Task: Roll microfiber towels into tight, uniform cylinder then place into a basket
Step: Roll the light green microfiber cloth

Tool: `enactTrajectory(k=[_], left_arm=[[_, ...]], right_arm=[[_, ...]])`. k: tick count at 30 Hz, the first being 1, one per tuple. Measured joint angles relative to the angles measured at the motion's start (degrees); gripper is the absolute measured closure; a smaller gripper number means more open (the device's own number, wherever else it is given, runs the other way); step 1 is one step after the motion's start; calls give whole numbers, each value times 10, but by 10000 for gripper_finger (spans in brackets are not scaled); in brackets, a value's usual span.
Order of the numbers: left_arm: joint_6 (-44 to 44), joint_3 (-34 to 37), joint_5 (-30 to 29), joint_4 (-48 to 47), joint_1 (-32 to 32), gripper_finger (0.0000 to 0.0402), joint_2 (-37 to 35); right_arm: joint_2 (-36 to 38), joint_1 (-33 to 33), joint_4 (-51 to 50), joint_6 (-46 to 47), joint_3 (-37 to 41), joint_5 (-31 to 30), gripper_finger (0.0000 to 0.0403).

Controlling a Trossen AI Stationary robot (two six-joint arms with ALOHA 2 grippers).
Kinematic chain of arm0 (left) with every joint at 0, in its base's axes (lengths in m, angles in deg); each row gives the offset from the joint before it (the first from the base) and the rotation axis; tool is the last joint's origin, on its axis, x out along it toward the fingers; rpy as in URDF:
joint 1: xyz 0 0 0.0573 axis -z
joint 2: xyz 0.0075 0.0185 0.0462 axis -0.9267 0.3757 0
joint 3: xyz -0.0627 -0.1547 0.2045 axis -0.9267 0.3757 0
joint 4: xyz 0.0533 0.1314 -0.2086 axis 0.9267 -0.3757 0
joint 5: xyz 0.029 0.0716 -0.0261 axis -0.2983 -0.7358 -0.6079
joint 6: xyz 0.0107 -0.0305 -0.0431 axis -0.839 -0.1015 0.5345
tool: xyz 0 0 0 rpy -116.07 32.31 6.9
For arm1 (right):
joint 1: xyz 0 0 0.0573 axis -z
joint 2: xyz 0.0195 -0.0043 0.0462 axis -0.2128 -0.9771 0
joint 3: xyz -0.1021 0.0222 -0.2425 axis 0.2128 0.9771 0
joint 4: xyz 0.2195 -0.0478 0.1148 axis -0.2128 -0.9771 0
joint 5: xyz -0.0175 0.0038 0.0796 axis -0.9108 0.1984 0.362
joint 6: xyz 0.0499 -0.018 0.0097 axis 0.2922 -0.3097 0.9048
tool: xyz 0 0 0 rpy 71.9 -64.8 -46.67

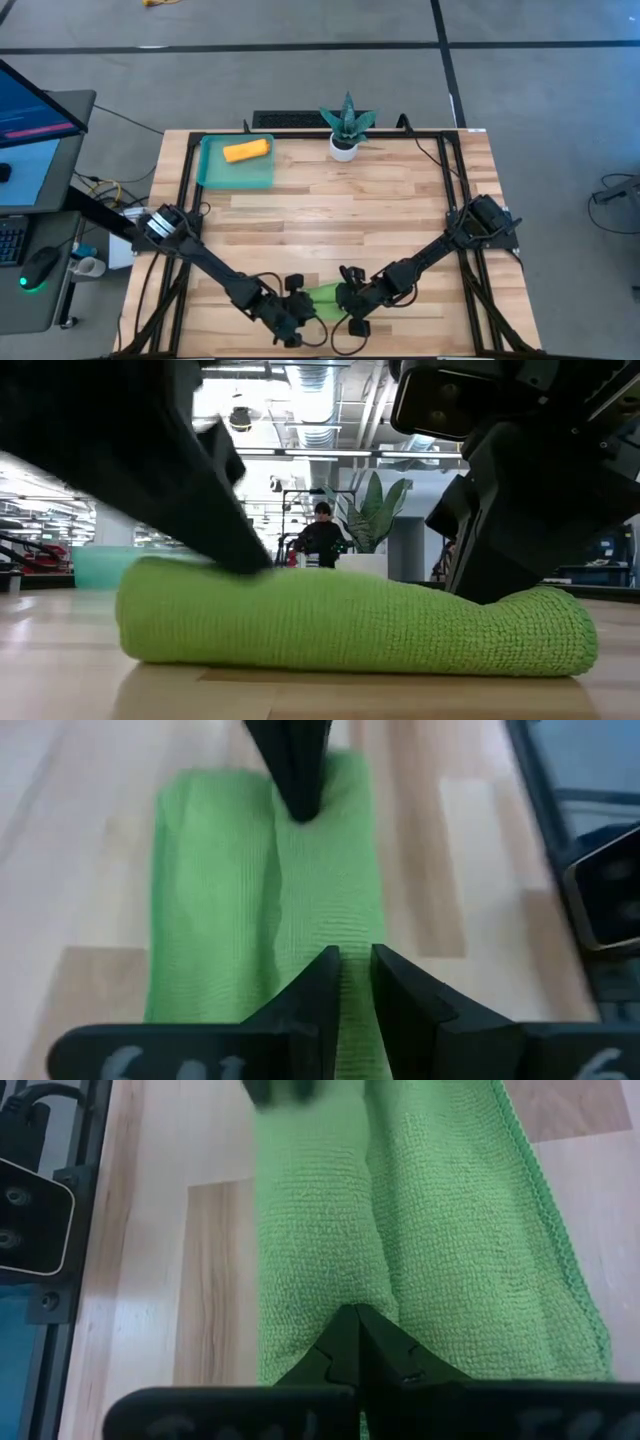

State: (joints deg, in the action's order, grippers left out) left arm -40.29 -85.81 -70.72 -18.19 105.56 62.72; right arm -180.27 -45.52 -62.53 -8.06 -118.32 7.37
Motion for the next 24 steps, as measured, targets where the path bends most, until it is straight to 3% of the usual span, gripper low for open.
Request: enactTrajectory(k=[10, 24], left_arm=[[66, -3, 18, -10, -3, 349, 37], [161, -4, 62, -59, -9, 349, 36]], right_arm=[[0, 0, -1, 8, 0, 1, 387], [5, 16, -3, 72, 1, 37, 343]])
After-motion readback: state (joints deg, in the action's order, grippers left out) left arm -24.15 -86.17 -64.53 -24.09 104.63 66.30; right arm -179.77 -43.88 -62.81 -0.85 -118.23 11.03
